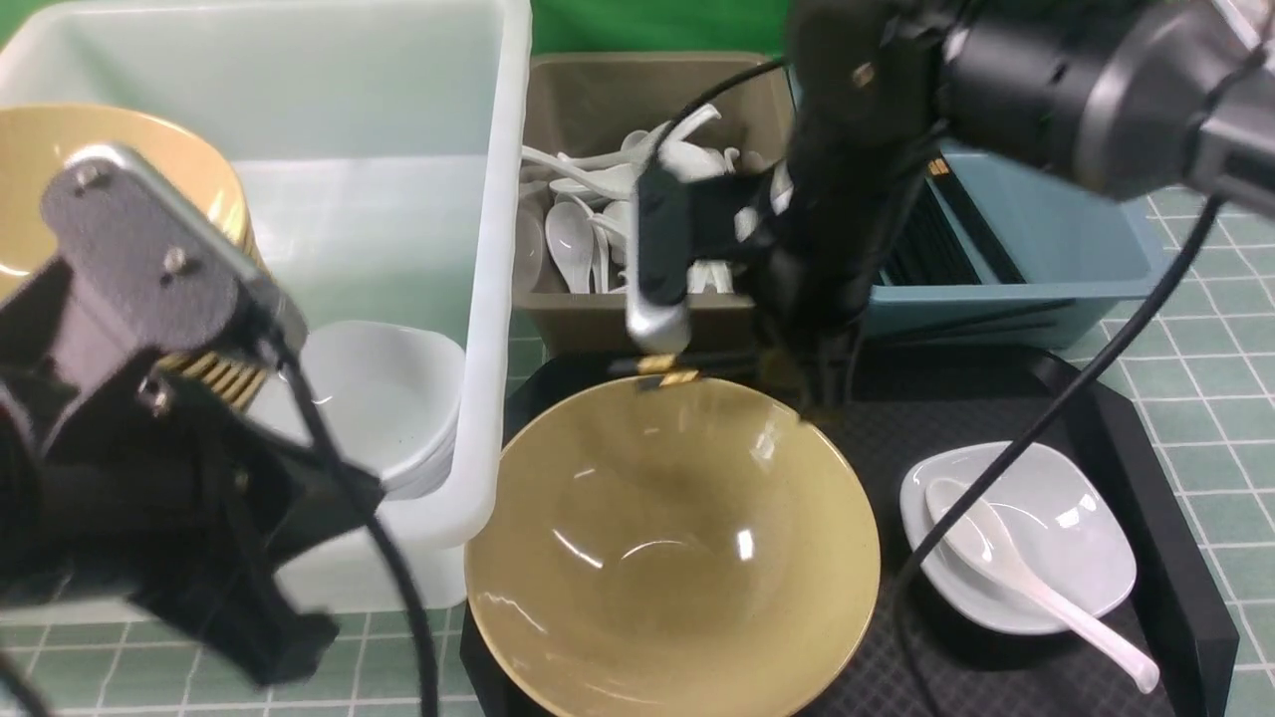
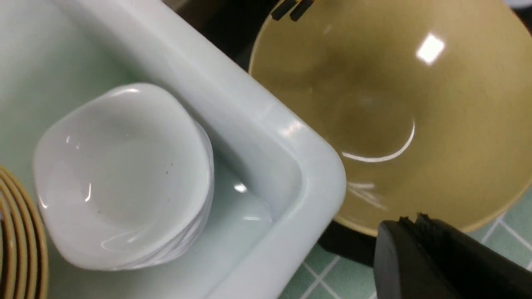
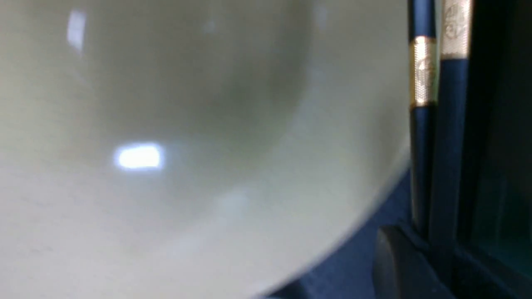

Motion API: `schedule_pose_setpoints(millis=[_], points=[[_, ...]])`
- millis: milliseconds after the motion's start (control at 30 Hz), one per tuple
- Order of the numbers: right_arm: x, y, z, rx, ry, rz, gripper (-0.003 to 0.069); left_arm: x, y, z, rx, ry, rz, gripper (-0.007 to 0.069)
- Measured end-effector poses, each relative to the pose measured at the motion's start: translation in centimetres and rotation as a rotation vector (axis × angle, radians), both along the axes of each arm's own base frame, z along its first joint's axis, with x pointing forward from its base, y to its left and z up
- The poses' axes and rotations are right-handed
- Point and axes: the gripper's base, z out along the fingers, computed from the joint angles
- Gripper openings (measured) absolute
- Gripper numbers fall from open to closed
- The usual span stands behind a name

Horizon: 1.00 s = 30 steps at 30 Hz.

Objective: On blue table put chopsticks spoon bowls plates into blue grey white boxes.

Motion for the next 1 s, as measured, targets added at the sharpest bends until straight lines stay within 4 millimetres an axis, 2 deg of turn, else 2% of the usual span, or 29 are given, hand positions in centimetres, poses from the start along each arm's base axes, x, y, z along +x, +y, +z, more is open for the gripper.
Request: schedule_pose_setpoints(millis=[133,200,233,333,367,467,600,733,867,900,933,1000], points=[[1.2,-2.0,0.0,0.020,0.008,-0.145,0.0087,1.9,-1.1,-0.6,-0.060,0.003,0.061,-0.0011],[2.2,-3.7,0.0,0.045,0.008,-0.271,0.0087,4.1,-2.4,-1.7,-0.108,0.012,0.101,-0.0011],[2.2,-3.7,0.0,0.045,0.008,-0.271,0.0087,4.4,-2.6,-1.9,-0.110,0.021,0.106,-0.0011],[4.1,-6.2,0.2,0.121,-0.047,-0.450,0.0087,6.8,-4.1,-3.2,-0.185,0.024,0.143,-0.0011],[4.2,-6.3,0.2,0.127,-0.052,-0.461,0.0087,7.0,-4.2,-3.2,-0.191,0.019,0.145,-0.0011],[6.3,-8.8,0.7,0.234,-0.135,-0.618,0.0087,8.8,-5.4,-2.5,-0.237,-0.019,0.144,-0.0011],[9.0,-11.3,1.0,0.348,-0.191,-0.768,0.0087,9.8,-6.0,-0.9,-0.249,-0.083,0.117,-0.0011],[11.9,-13.0,0.8,0.462,-0.220,-0.878,0.0087,9.9,-6.1,-0.4,-0.244,-0.108,0.102,-0.0011],[15.2,-13.6,-0.3,0.567,-0.252,-0.951,0.0087,9.7,-6.0,-0.8,-0.218,-0.064,0.092,-0.0011],[15.4,-13.6,-0.2,0.578,-0.259,-0.956,0.0087,9.7,-6.0,-0.8,-0.216,-0.062,0.091,-0.0011],[16.7,-13.5,-1.0,0.618,-0.276,-0.982,0.0087,9.5,-6.0,-1.1,-0.195,-0.041,0.079,-0.0011],[17.7,-13.4,-1.4,0.659,-0.300,-1.002,0.0087,9.4,-6.0,-1.3,-0.176,-0.025,0.067,-0.0011]])
